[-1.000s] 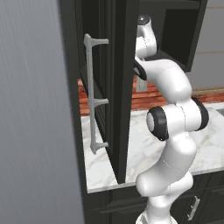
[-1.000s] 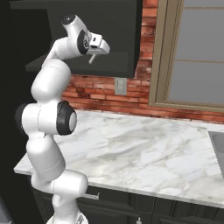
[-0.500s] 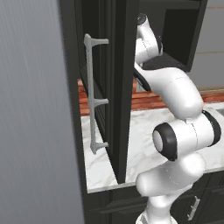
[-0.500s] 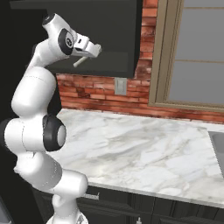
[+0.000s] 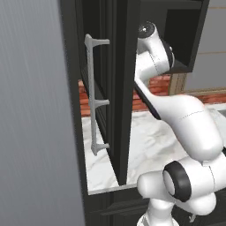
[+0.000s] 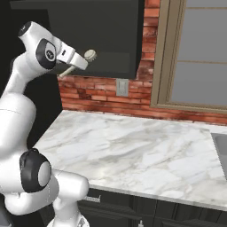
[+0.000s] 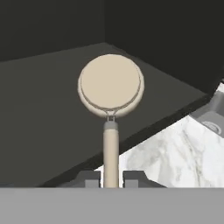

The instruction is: Locate and retrieve the bar soap and dish brush from the cabinet. Place them next to the sink.

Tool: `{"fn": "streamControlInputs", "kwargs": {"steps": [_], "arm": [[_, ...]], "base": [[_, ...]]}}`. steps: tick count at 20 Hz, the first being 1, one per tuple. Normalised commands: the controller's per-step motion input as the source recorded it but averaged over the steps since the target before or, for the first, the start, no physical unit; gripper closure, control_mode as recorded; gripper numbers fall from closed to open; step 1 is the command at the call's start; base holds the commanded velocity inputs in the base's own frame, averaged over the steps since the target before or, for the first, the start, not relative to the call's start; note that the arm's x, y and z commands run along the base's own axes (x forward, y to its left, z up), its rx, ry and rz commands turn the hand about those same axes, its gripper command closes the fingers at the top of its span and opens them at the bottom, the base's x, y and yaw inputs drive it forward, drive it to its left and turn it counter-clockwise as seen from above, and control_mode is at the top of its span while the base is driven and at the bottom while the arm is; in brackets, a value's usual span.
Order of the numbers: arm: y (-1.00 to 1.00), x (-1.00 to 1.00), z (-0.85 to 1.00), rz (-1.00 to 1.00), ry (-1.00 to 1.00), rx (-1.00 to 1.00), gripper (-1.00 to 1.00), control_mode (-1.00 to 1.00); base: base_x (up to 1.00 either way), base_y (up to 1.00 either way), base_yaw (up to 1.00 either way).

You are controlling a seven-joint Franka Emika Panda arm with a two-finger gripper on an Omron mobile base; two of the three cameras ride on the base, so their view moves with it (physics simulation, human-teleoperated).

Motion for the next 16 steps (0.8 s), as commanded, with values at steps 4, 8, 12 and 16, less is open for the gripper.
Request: {"fn": "streamControlInputs", "kwargs": {"steps": [4,8,12,16], "arm": [[0.0,-1.0,0.05,-0.07,-0.06,0.06,1.0,-1.0],[0.0,-1.0,0.09,-0.06,-0.05,0.07,1.0,-1.0],[0.0,-1.0,0.06,-0.08,-0.01,0.03,1.0,-1.0],[0.0,-1.0,0.0,-0.1,0.0,0.0,1.0,-1.0]], "base": [[0.0,0.0,0.0],[0.0,0.0,0.0],[0.0,0.0,0.0],[0.0,0.0,0.0]]}}
